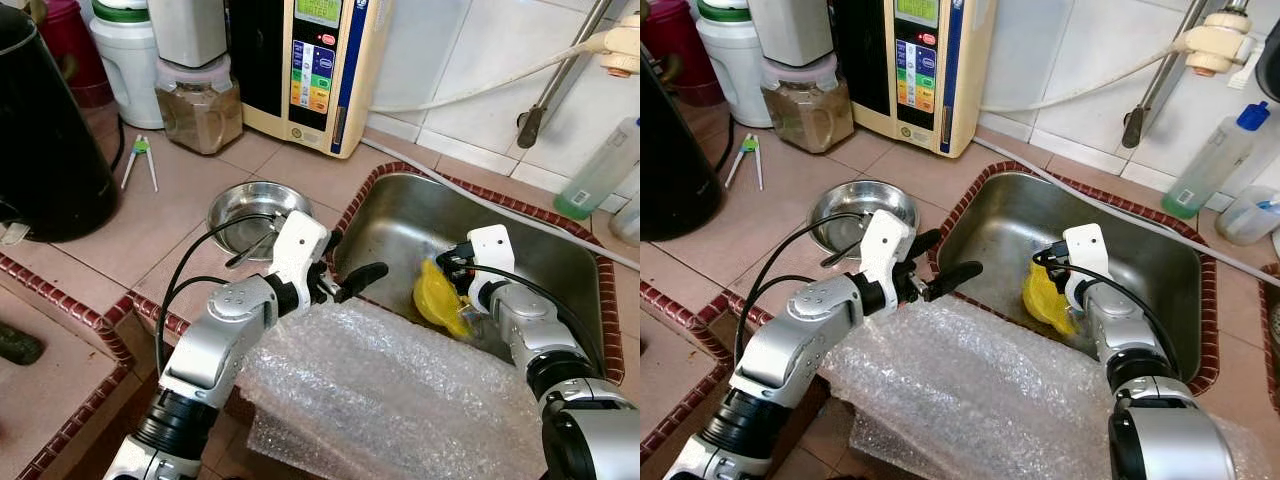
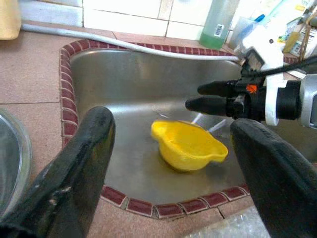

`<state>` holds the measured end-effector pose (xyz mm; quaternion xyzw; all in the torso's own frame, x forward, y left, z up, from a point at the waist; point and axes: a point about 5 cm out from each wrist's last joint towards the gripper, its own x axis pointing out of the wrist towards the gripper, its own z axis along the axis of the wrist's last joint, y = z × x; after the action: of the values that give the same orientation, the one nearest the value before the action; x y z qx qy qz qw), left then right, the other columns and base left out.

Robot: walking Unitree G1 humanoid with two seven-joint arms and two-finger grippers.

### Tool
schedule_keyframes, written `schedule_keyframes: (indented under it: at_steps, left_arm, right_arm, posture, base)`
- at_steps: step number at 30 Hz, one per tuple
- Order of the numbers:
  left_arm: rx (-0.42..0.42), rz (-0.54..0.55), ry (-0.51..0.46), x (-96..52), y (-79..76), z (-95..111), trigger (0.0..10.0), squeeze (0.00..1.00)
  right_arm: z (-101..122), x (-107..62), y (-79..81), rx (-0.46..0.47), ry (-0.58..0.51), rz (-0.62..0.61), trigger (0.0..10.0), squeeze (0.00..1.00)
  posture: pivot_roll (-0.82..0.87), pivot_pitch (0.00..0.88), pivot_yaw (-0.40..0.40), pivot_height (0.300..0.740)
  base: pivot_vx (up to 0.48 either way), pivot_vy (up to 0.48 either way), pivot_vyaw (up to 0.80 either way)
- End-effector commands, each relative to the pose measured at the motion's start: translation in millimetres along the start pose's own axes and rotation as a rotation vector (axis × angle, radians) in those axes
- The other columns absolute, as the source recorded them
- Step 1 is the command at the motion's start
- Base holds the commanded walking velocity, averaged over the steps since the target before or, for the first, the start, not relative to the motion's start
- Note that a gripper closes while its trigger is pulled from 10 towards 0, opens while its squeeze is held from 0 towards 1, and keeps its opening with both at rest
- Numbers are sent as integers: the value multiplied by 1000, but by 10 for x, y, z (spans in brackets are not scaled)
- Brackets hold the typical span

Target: Kitchen organization

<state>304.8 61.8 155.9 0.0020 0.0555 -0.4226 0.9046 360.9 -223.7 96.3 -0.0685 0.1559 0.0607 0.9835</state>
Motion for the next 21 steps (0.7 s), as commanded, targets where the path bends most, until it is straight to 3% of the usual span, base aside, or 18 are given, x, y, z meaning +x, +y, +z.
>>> schedule_keyframes:
  at_steps: [1, 5, 6, 11, 16, 21]
  left_arm:
    - [32, 3, -4, -25, -15, 19, 10000, 1000]
    - [49, 45, -38, -52, 18, 57, 10000, 1000]
    - [78, 101, -71, -68, 60, 100, 10000, 1000]
    - [107, 247, -215, -191, 126, 215, 10000, 1000]
    - [148, 301, -254, -253, 149, 234, 10000, 1000]
    - [146, 424, -265, -340, 231, 137, 10000, 1000]
  right_arm:
    - [-24, -10, -33, 54, 14, -15, 10000, 1000]
    - [18, -4, -22, 73, -5, -11, 10000, 1000]
    - [57, 0, -11, 91, -28, -8, 10000, 1000]
    - [242, -7, 113, 20, -142, 32, 10000, 1000]
    - [306, -26, 174, 5, -187, 47, 10000, 1000]
    - [451, -98, 339, -7, -261, 117, 10000, 1000]
  posture:
    - [48, 90, -89, 740]
    - [49, 89, -88, 740]
    - [51, 90, -88, 740]
    - [50, 93, -85, 740]
    - [51, 94, -85, 740]
    - [44, 94, -84, 740]
  base:
    - [0, 0, 0]
    - [0, 0, 0]
    - [0, 0, 0]
    - [0, 0, 0]
    - [0, 0, 0]
    - [0, 0, 0]
